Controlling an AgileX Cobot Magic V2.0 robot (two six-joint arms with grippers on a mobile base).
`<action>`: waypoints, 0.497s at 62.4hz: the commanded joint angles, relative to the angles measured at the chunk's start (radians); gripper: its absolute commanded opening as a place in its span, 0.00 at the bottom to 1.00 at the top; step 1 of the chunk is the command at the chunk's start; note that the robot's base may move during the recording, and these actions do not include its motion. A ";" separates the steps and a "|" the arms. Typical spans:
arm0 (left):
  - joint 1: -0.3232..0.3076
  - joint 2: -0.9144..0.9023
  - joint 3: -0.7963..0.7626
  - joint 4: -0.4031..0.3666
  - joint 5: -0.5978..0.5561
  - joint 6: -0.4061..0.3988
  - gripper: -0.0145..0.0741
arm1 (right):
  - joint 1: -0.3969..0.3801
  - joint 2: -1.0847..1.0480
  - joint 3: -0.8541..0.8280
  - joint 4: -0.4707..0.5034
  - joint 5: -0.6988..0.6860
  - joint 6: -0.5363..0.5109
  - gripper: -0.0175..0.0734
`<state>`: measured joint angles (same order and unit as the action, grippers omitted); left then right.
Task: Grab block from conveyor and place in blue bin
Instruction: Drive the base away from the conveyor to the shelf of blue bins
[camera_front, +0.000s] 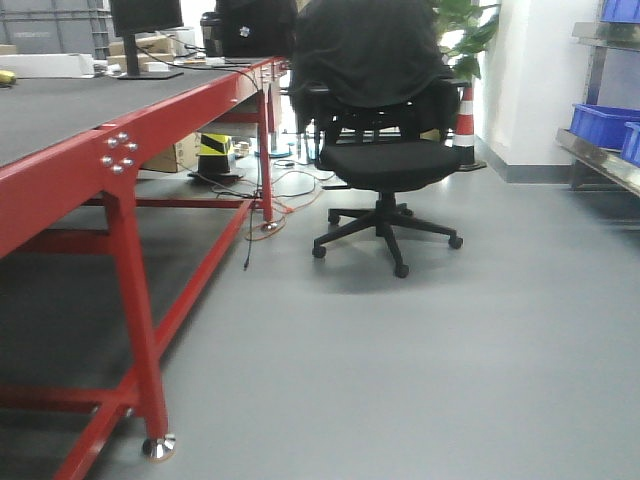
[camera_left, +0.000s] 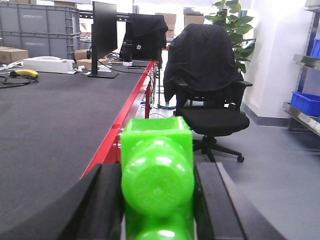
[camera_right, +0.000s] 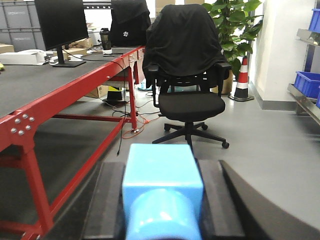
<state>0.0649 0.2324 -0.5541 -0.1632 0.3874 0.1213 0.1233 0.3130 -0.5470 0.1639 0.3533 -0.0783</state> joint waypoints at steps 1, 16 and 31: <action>-0.006 -0.003 0.002 0.000 -0.019 -0.003 0.04 | 0.000 -0.005 0.001 -0.008 -0.024 -0.002 0.01; -0.006 -0.003 0.002 0.000 -0.019 -0.003 0.04 | 0.000 -0.005 0.001 -0.008 -0.024 -0.002 0.01; -0.006 -0.003 0.002 0.000 -0.019 -0.003 0.04 | 0.000 -0.005 0.001 -0.008 -0.024 -0.002 0.01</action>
<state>0.0649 0.2324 -0.5541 -0.1632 0.3874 0.1213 0.1233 0.3130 -0.5470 0.1639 0.3533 -0.0783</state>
